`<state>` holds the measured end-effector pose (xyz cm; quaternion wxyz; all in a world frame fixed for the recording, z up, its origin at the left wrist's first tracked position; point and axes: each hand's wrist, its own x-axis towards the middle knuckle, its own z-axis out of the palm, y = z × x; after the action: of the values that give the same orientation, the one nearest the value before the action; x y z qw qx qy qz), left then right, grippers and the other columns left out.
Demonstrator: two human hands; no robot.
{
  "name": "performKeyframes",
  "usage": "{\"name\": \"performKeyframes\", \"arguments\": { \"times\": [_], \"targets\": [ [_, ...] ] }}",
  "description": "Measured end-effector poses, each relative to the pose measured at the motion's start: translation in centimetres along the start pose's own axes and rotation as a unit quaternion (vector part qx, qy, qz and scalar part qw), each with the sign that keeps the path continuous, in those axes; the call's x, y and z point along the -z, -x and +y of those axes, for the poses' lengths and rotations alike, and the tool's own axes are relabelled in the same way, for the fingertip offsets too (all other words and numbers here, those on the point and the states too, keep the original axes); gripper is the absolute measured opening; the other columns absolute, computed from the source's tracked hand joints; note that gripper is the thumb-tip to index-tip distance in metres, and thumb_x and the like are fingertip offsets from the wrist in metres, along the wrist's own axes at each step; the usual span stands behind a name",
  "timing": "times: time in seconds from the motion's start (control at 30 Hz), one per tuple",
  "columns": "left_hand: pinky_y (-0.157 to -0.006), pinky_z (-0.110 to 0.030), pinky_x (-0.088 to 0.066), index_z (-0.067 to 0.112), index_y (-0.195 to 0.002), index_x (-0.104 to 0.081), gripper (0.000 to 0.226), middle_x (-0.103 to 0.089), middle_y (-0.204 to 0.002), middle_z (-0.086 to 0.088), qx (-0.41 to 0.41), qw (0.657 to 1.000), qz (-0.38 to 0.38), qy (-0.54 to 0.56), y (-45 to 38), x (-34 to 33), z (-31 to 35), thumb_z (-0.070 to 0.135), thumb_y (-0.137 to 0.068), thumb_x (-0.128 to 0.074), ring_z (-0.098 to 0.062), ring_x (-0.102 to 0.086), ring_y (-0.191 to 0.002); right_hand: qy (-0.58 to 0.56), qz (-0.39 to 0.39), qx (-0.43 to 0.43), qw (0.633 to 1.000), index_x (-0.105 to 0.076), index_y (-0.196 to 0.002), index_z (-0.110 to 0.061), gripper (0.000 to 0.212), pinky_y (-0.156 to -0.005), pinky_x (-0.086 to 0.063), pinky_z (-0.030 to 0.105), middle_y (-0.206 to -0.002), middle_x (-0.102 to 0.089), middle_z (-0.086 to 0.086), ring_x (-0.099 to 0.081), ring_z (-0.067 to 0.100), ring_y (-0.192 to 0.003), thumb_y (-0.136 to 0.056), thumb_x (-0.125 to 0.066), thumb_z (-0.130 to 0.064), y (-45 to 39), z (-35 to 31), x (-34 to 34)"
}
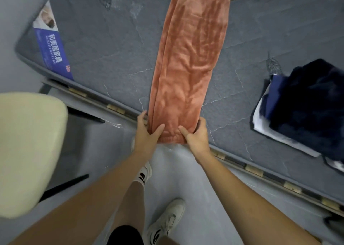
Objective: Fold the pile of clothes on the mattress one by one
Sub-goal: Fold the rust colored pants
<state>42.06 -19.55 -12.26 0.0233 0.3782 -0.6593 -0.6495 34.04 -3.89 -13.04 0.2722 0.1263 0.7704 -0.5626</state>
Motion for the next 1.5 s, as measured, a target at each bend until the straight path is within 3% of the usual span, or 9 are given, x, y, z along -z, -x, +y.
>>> {"name": "performKeyframes", "arguments": {
  "times": [0.1,0.2,0.37,0.43,0.6,0.73,0.87,1.1,1.5],
  "targets": [
    [-0.105,-0.042,-0.052,0.039,-0.145,-0.048,0.051,-0.060,-0.139,0.015,-0.070,0.993,-0.049,-0.080,0.7,0.4,1.5,0.029,-0.099,-0.066,-0.010,-0.060,-0.128,0.006,-0.036,0.081,0.996,-0.035,-0.155,-0.034,0.084,-0.109,-0.045,0.020,-0.150,-0.052,-0.013,-0.053,-0.002,-0.133,-0.088,-0.079,-0.009,1.4,-1.7,1.0],
    [-0.097,-0.045,-0.055,0.035,-0.119,-0.068,0.027,-0.071,-0.117,0.012,-0.104,0.982,-0.079,-0.140,0.8,1.1,3.4,0.037,-0.093,-0.064,-0.012,-0.065,-0.111,0.045,-0.057,0.139,0.988,-0.057,-0.138,-0.019,0.056,-0.091,-0.046,0.008,-0.133,-0.063,-0.008,-0.057,-0.014,-0.115,-0.089,-0.079,-0.007,2.5,-3.8,2.7],
    [-0.089,-0.011,-0.048,0.029,-0.135,-0.060,0.068,-0.065,-0.125,0.018,-0.097,0.960,-0.216,-0.150,0.2,1.9,8.1,0.008,-0.077,-0.089,0.010,-0.062,-0.111,0.251,-0.161,0.225,0.928,-0.047,-0.147,-0.029,0.081,-0.103,-0.043,0.015,-0.142,-0.048,-0.009,-0.052,0.003,-0.126,-0.077,-0.085,-0.014,1.8,-6.0,5.6],
    [-0.095,-0.013,-0.048,0.032,-0.144,-0.053,0.085,-0.063,-0.132,0.018,-0.127,0.936,-0.236,-0.229,-1.4,1.6,9.7,0.012,-0.071,-0.094,0.009,-0.060,-0.118,0.279,-0.149,0.248,0.916,-0.052,-0.145,-0.025,0.077,-0.104,-0.038,0.014,-0.142,-0.052,-0.002,-0.053,0.014,-0.129,-0.076,-0.075,0.000,0.4,-7.5,6.2],
    [-0.090,-0.022,-0.050,0.025,-0.126,-0.071,0.049,-0.074,-0.119,0.001,-0.235,0.921,-0.133,-0.280,-6.4,0.2,13.4,0.006,-0.083,-0.083,-0.013,-0.067,-0.106,0.275,-0.047,0.308,0.910,-0.076,-0.117,-0.027,0.047,-0.084,-0.045,0.020,-0.101,-0.057,-0.015,-0.059,0.016,-0.102,-0.079,-0.077,0.000,-4.8,-11.6,7.5],
    [-0.086,-0.010,-0.035,0.021,-0.097,-0.076,0.017,-0.051,-0.096,0.001,-0.270,0.918,-0.086,-0.279,-11.6,-1.2,16.0,0.019,-0.083,-0.086,-0.015,-0.044,-0.095,0.207,-0.002,0.278,0.938,-0.076,-0.096,-0.020,0.025,-0.094,-0.040,0.017,-0.107,-0.048,-0.004,-0.048,0.018,-0.110,-0.078,-0.090,-0.031,-9.5,-15.1,7.5],
    [-0.090,-0.018,-0.046,0.016,-0.100,-0.074,0.013,-0.068,-0.102,0.000,-0.229,0.950,-0.120,-0.174,-19.1,-3.9,19.2,0.018,-0.089,-0.081,-0.011,-0.064,-0.100,0.059,0.001,0.205,0.977,-0.072,-0.099,-0.009,0.035,-0.089,-0.055,0.055,-0.098,-0.073,0.013,-0.069,0.017,-0.094,-0.083,-0.081,-0.039,-15.6,-19.1,6.4],
    [-0.088,-0.021,-0.054,0.019,-0.106,-0.077,0.012,-0.079,-0.103,0.009,-0.185,0.968,-0.161,-0.055,-32.8,-8.4,23.3,0.012,-0.096,-0.072,-0.004,-0.072,-0.099,0.034,-0.022,0.131,0.991,-0.063,-0.116,-0.022,0.058,-0.098,-0.057,0.047,-0.110,-0.076,-0.001,-0.073,0.013,-0.104,-0.070,-0.093,-0.005,-26.6,-22.3,4.3],
    [-0.089,-0.017,-0.055,0.019,-0.114,-0.071,0.014,-0.074,-0.108,0.011,-0.190,0.963,-0.179,-0.066,-49.5,-14.0,33.6,0.015,-0.102,-0.064,0.007,-0.069,-0.097,0.069,0.086,0.167,0.980,-0.064,-0.120,-0.021,0.049,-0.099,-0.056,0.043,-0.111,-0.073,-0.004,-0.070,0.011,-0.104,-0.078,-0.087,-0.012,-42.1,-34.1,3.0]
  ]
}}
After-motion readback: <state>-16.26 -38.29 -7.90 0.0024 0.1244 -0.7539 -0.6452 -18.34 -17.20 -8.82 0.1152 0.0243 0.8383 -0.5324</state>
